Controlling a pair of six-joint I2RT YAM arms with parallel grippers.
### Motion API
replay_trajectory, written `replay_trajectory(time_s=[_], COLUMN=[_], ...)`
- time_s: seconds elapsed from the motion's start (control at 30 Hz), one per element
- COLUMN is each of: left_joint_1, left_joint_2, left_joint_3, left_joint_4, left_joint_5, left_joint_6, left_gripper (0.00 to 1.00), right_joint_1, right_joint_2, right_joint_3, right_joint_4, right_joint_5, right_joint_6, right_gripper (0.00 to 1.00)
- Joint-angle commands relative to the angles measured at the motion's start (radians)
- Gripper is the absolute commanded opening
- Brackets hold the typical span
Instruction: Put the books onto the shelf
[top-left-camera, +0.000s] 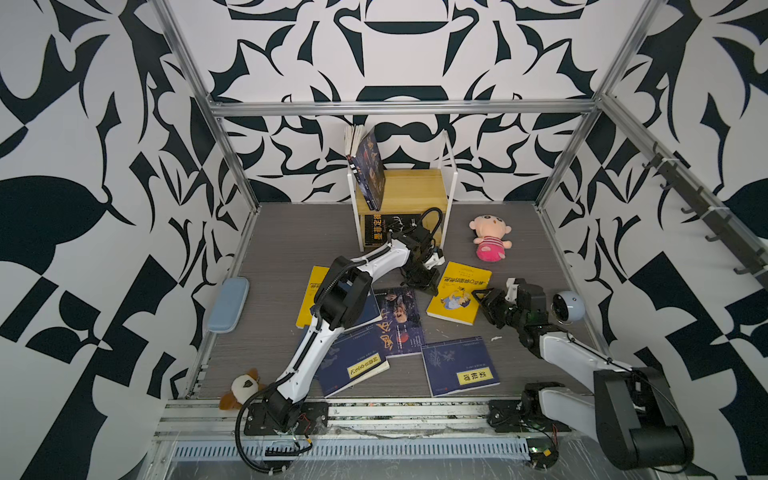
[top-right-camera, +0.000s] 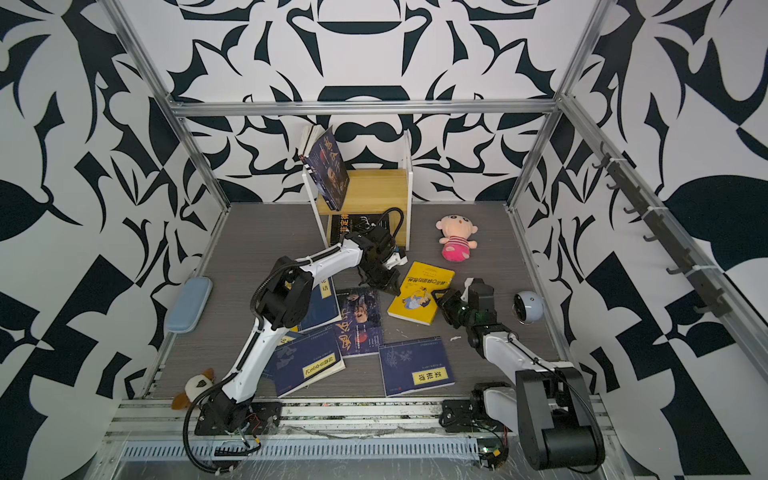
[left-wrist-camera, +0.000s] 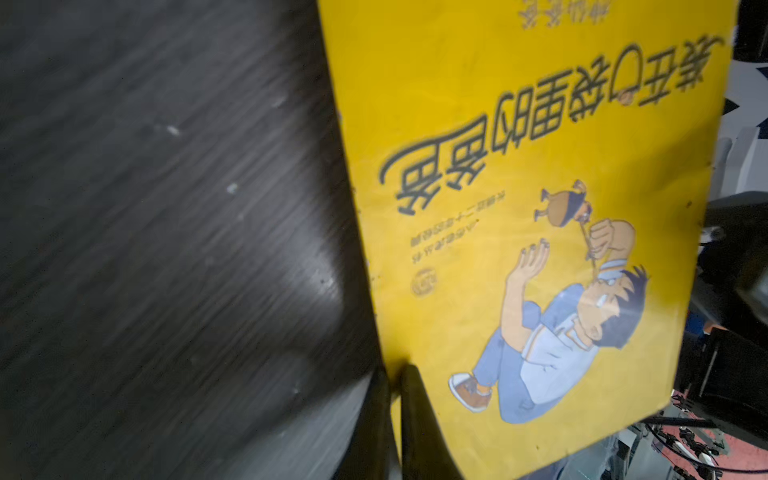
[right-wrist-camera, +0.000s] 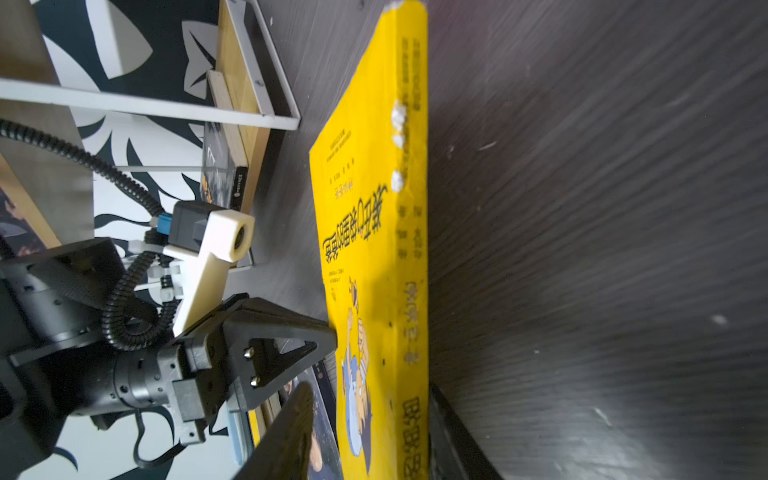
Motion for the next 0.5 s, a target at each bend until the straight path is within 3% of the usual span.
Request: replay_trajectory(time_s=[0.0,0.17,0.27,0.33,0.47], left_joint_1=[-0.016,-0.011,-0.007,-0.005,0.001], left_joint_2=[0.056,0.038,0.027,-0.004,-0.125], left_joint_3=[-0.007,-0.010,-0.010,-0.020,-0.063], left_joint_4=[-0.048,-0.061,-0.063,-0.067,-0.058], left_joint_5=[-0.030,-0.012,-0.006,-0.014,-0.010], left_joint_6=[0.020,0.027,0.023,0.017,-0.007], left_gripper=[0.11,0.14,0.16,0.23,0.41], right_joint_1=[0.014,0.048,0.074,0.074,0.074], right_joint_2=[-0.006,-0.027,-0.032,-0.065,-0.207], right_joint_3=[0.008,0.005,0.004,-0.003,0.026], right_joint_4=[0.074,0.053,0.046,0.018,-0.135], right_joint_5=[-0.050,0.017,0.041,0.070,0.141], right_joint_6=[0.018,0.038,0.043,0.056,0.055], right_gripper=[0.39,0.24,0.09,0.00,0.00])
